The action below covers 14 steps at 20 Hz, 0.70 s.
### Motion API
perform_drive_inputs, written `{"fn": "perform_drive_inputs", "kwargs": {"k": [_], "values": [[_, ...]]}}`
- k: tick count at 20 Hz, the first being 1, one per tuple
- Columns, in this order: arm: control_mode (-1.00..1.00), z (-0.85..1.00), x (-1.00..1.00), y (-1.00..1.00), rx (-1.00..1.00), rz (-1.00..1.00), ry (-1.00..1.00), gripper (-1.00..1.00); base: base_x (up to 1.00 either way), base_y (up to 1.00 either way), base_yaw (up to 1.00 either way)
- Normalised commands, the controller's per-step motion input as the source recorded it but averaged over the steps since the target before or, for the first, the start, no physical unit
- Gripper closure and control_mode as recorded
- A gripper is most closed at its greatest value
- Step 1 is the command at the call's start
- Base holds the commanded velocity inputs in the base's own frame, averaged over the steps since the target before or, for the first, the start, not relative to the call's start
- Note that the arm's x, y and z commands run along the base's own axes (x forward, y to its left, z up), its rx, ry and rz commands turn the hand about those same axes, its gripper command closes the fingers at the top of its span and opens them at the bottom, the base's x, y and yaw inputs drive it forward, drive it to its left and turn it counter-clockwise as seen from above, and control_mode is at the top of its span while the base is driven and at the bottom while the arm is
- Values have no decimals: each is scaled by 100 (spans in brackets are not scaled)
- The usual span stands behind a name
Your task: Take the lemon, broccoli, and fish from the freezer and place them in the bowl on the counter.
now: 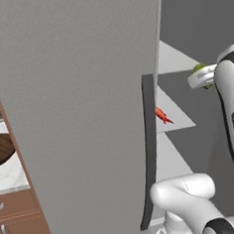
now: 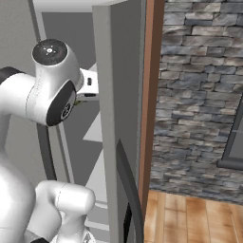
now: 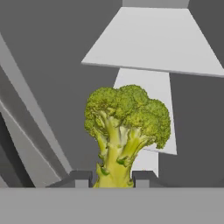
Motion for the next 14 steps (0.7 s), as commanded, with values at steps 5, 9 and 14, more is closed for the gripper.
{"fn": "perform_drive_inputs", "kwargs": {"k": [5,9,14], "values": [[-100,0,-75,48,0,0,1,100,0,0,0],[-100,-3,-63,23,0,0,0,100,0,0,0],[-100,-8,-48,1,0,-5,0,100,0,0,0]]}}
